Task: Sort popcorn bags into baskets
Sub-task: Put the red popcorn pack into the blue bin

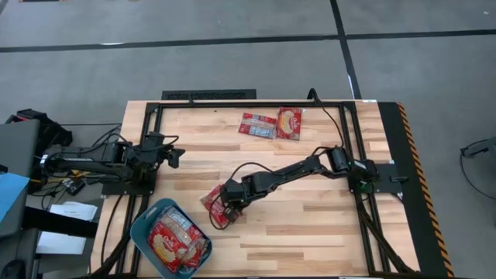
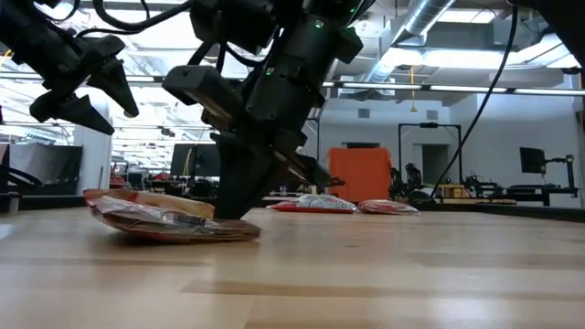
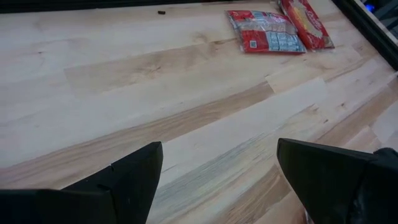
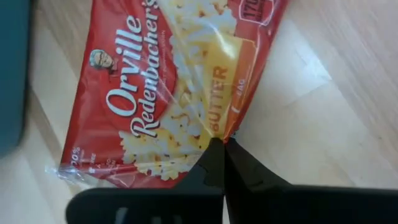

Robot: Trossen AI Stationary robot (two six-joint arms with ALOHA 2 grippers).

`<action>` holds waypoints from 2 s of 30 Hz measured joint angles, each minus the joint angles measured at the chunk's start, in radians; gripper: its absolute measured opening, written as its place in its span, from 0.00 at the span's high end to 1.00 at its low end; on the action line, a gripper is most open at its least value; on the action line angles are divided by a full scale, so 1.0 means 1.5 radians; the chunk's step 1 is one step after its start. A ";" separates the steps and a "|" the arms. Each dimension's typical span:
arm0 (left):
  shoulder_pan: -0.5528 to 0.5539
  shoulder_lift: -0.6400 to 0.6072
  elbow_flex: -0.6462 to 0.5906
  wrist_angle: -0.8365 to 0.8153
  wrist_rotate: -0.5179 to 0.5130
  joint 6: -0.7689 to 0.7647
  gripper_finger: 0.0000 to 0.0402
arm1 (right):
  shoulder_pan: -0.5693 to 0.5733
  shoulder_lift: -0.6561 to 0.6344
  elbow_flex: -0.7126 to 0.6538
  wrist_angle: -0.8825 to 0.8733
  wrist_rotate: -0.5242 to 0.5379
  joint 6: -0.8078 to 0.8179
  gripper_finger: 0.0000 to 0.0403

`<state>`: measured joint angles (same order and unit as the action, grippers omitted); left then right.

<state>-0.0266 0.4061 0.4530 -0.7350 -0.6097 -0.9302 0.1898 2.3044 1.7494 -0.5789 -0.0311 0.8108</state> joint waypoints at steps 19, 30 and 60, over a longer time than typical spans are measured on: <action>0.000 0.000 0.000 0.000 0.006 -0.011 0.24 | -0.019 -0.129 -0.003 0.010 0.020 0.001 0.99; 0.000 0.000 0.000 0.000 0.027 -0.017 0.24 | -0.024 -0.145 -0.002 0.020 0.025 -0.002 0.99; -0.038 0.479 0.000 0.295 0.425 -0.106 0.24 | 0.104 -0.145 -0.001 -0.237 0.104 0.102 0.50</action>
<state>-0.0839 1.1253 0.4530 -0.2924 0.0276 -1.0891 0.3458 2.0876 1.7473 -0.9340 0.1246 0.9637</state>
